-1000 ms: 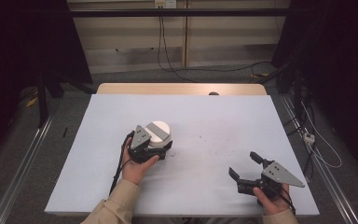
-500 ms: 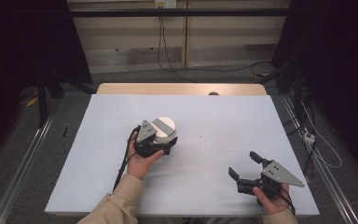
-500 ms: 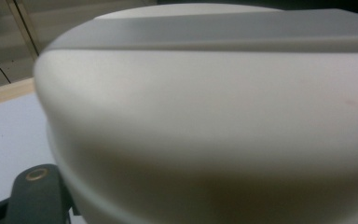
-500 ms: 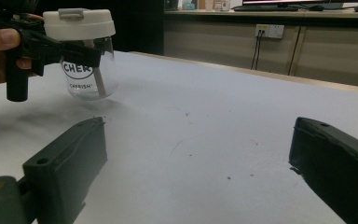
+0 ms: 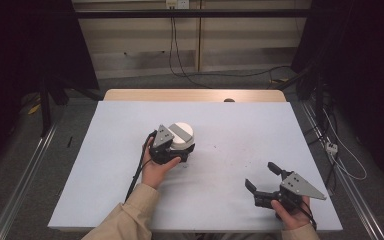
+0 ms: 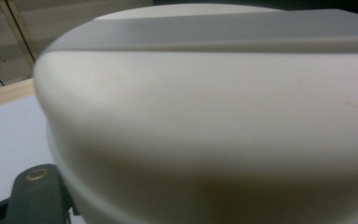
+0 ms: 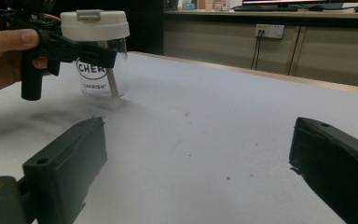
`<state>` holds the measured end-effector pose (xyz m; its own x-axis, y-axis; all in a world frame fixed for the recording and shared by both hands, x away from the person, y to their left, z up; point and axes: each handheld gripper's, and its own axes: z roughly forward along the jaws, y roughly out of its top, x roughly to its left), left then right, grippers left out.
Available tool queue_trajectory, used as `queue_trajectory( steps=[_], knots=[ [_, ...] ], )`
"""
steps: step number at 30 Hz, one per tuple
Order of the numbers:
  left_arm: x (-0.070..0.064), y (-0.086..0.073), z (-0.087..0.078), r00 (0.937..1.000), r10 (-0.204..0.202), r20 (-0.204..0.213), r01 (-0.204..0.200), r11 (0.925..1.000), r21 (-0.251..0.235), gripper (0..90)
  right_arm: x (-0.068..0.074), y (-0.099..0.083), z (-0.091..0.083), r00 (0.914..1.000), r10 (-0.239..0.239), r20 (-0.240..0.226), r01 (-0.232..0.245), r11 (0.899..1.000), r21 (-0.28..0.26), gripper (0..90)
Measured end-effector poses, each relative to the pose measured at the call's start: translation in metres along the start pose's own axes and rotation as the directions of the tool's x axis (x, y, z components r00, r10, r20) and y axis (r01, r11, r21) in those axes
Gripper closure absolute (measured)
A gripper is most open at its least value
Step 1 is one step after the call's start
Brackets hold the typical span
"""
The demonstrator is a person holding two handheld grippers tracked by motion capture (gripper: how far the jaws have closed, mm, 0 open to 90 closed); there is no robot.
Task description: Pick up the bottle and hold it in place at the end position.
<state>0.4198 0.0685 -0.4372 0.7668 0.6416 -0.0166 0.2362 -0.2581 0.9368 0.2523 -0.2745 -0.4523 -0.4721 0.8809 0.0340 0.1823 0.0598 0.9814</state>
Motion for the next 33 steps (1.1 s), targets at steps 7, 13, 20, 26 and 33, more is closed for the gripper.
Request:
queue_trajectory(
  steps=[7,13,20,26,33],
  knots=[
    [-0.001,0.003,0.010,0.9999,0.012,0.005,-0.012,0.9999,-0.004,18.4,0.000,0.000,0.000,1.0000,-0.003,0.001,0.003,1.000,0.001,3.6],
    [0.003,0.002,0.014,1.0000,-0.003,-0.004,0.003,1.0000,0.000,18.5,0.000,0.000,0.000,1.0000,-0.003,0.001,0.003,1.000,0.000,3.6],
    [0.007,0.000,0.018,0.9998,-0.016,-0.011,0.016,0.9999,-0.004,18.4,0.000,0.000,0.001,1.0000,-0.004,-0.001,0.004,1.000,0.003,3.6],
    [0.004,0.005,0.022,1.0000,-0.006,-0.002,0.006,1.0000,-0.002,18.5,0.000,-0.001,0.001,1.0000,-0.004,0.000,0.004,1.000,0.004,3.6],
    [0.004,0.006,0.026,0.9999,-0.014,0.003,0.014,0.9999,0.005,18.4,-0.001,-0.001,0.001,1.0000,-0.005,0.001,0.005,1.000,0.002,3.6]
  ],
)
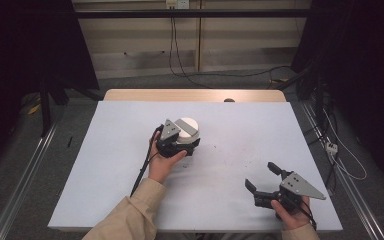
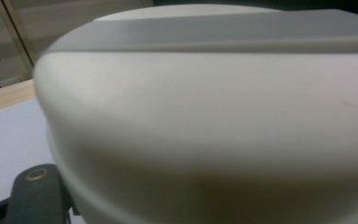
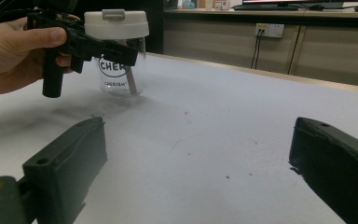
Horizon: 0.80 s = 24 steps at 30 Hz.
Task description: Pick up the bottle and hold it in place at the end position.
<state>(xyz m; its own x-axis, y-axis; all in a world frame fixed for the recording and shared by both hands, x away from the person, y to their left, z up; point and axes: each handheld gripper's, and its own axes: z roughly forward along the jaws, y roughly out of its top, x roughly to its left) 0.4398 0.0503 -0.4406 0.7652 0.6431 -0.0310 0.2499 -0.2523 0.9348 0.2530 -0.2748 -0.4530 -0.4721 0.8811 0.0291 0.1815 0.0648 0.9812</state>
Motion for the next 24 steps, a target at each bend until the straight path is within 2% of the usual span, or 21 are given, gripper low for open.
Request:
queue_trajectory(
  steps=[6,8,11,24],
  knots=[
    [-0.0005,0.0004,0.0049,1.0000,0.008,-0.001,-0.008,1.0000,-0.001,18.4,-0.0001,-0.0002,0.0003,1.0000,0.000,0.000,0.000,1.000,0.001,3.7],
    [-0.0003,0.0000,0.0059,0.9999,-0.006,0.009,0.006,1.0000,-0.002,18.5,-0.0001,0.0000,0.0001,1.0000,0.000,0.000,0.000,1.000,0.000,3.7],
    [-0.0003,0.0007,0.0054,0.9999,0.012,-0.002,-0.012,0.9999,0.001,18.5,0.0000,0.0001,0.0000,1.0000,0.001,0.000,-0.001,1.000,0.001,3.7],
    [0.0023,-0.0011,0.0092,0.9999,0.011,-0.012,-0.011,0.9998,0.017,18.5,0.0000,0.0001,0.0003,1.0000,0.001,-0.003,-0.001,1.000,-0.001,3.8]
  ],
)
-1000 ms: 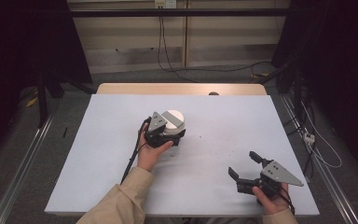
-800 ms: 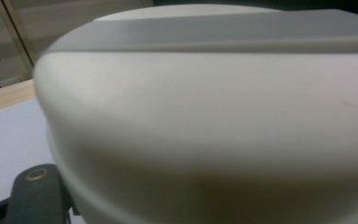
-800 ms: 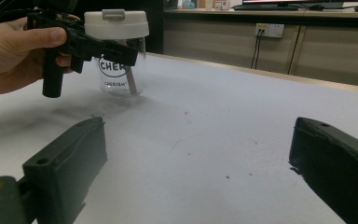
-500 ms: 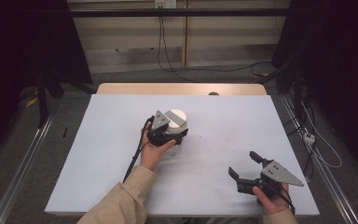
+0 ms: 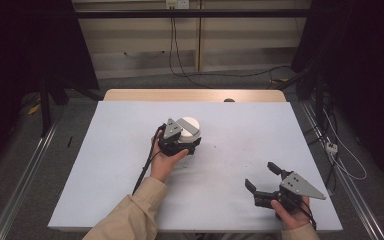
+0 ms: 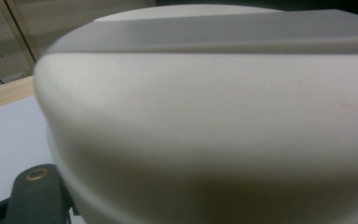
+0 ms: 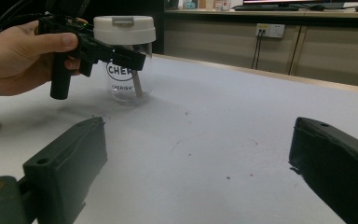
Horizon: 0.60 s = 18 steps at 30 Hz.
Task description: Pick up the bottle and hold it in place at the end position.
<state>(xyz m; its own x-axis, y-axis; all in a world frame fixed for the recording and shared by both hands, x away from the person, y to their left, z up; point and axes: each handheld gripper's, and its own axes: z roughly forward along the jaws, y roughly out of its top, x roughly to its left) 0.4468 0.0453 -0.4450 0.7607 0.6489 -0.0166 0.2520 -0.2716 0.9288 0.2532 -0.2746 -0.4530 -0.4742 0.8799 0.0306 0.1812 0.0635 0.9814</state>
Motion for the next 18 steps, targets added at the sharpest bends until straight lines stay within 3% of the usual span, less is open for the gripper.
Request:
queue_trajectory(
  steps=[5,18],
  knots=[
    [-0.001,0.004,0.002,0.9999,0.016,0.000,-0.016,0.9998,0.008,18.5,0.000,0.000,0.000,1.0000,0.001,0.000,-0.001,1.000,0.001,3.8],
    [-0.002,0.005,0.013,0.9999,0.009,0.013,-0.009,0.9999,0.006,18.5,0.000,-0.001,0.000,1.0000,0.001,0.000,-0.001,1.000,0.002,3.8]
  ],
)
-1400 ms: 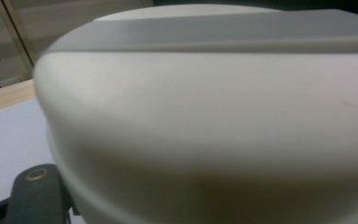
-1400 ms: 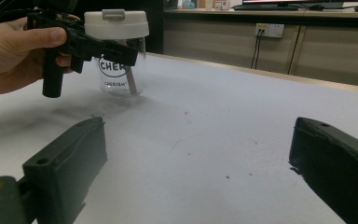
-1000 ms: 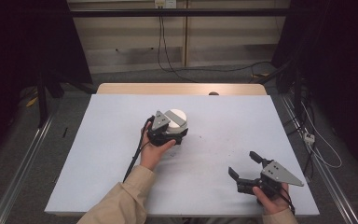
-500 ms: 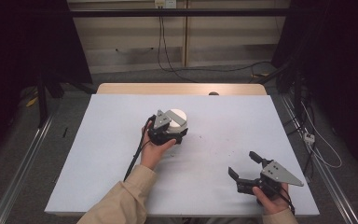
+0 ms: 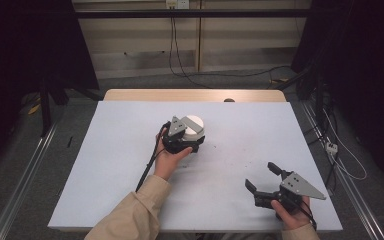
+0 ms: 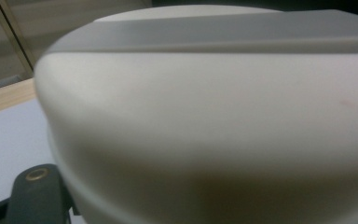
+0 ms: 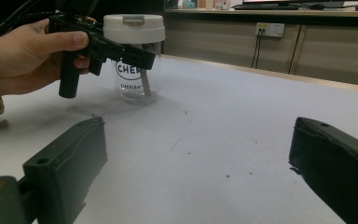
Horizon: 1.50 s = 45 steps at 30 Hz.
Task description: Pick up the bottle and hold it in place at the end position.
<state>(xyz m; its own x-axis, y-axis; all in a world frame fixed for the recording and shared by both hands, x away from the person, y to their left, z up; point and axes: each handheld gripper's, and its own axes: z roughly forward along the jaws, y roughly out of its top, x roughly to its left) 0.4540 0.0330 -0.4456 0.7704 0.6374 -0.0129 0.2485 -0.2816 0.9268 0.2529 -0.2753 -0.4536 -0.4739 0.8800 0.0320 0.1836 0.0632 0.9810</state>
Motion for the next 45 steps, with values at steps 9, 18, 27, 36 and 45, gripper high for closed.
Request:
queue_trajectory(
  steps=[9,18,27,36,45],
  knots=[
    [0.0019,-0.0028,0.0032,0.9999,-0.014,-0.002,0.014,0.9999,0.001,18.5,0.0000,-0.0005,0.0002,1.0000,0.001,0.000,-0.001,1.000,0.003,3.7],
    [-0.0025,-0.0027,0.0075,0.9999,0.004,0.017,-0.004,1.0000,0.009,18.5,-0.0004,-0.0010,0.0007,1.0000,0.004,0.000,-0.004,1.000,0.006,3.7],
    [-0.0013,-0.0044,0.0082,0.9996,0.007,0.028,-0.007,1.0000,0.002,18.4,-0.0002,-0.0011,0.0006,1.0000,0.005,-0.002,-0.005,1.000,0.008,3.7],
    [-0.0004,-0.0058,0.0070,0.9980,0.041,0.047,-0.041,0.9991,0.003,18.4,0.0003,-0.0012,0.0018,1.0000,0.001,-0.003,-0.001,1.000,0.011,3.8],
    [0.0002,-0.0080,0.0045,0.9989,0.019,0.043,-0.019,0.9998,0.004,18.4,0.0014,-0.0010,0.0031,1.0000,-0.005,-0.002,0.005,1.000,0.016,3.8]
  ],
)
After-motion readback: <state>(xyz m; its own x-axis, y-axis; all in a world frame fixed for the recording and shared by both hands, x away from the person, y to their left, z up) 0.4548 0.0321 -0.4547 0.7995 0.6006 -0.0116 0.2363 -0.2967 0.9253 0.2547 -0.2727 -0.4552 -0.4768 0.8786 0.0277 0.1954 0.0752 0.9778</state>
